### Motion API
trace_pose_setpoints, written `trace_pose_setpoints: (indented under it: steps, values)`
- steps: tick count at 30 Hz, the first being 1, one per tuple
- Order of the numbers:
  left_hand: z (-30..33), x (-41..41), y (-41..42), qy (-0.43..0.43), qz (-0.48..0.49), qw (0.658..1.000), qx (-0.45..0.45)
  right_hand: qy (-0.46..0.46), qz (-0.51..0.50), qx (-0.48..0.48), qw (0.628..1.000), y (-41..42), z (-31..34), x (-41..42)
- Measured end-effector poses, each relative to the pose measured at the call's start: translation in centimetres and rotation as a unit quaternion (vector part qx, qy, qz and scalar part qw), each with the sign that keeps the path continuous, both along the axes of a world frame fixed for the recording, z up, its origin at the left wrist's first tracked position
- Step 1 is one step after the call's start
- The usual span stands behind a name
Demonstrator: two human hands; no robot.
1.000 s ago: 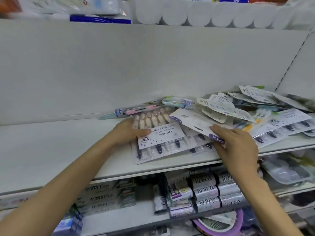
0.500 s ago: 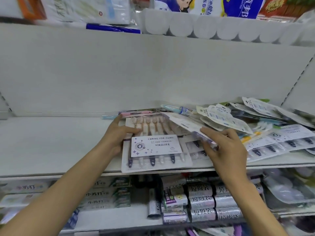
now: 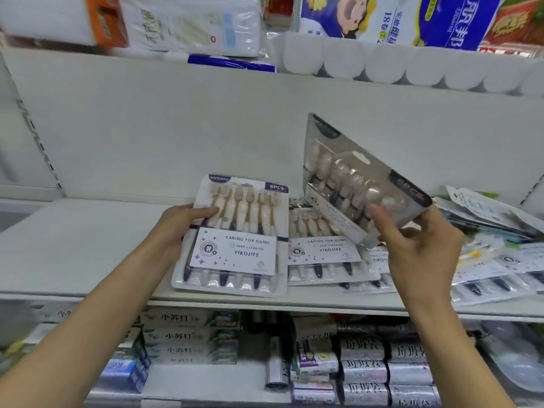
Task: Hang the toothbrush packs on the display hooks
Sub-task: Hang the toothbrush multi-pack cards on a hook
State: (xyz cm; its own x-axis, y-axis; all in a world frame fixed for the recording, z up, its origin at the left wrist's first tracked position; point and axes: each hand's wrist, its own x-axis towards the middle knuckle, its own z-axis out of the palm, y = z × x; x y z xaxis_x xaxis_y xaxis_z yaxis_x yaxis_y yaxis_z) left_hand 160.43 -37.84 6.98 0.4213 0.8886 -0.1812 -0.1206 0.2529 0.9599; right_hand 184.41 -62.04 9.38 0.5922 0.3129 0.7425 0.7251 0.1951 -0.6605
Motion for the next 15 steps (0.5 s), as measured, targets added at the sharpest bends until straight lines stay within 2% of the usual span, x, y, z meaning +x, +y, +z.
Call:
trace_pose_setpoints:
  steps: [5, 10, 15]
  values:
    - [1.1, -1.2, 0.5, -0.057, 0.010, 0.993, 0.099, 0.075, 0.043, 0.083, 0.993, 0.8, 2.2, -1.6]
    - [2.2, -2.7, 0.2, -0.096, 0.057, 0.975, 0.190, 0.071, 0.046, 0.140, 0.987, 1.3, 4.0, -2.0]
    - [2.9, -5.1, -0.2, -0.122, 0.095, 0.958, 0.242, 0.067, 0.103, 0.168, 0.978, 2.5, 5.2, -2.9]
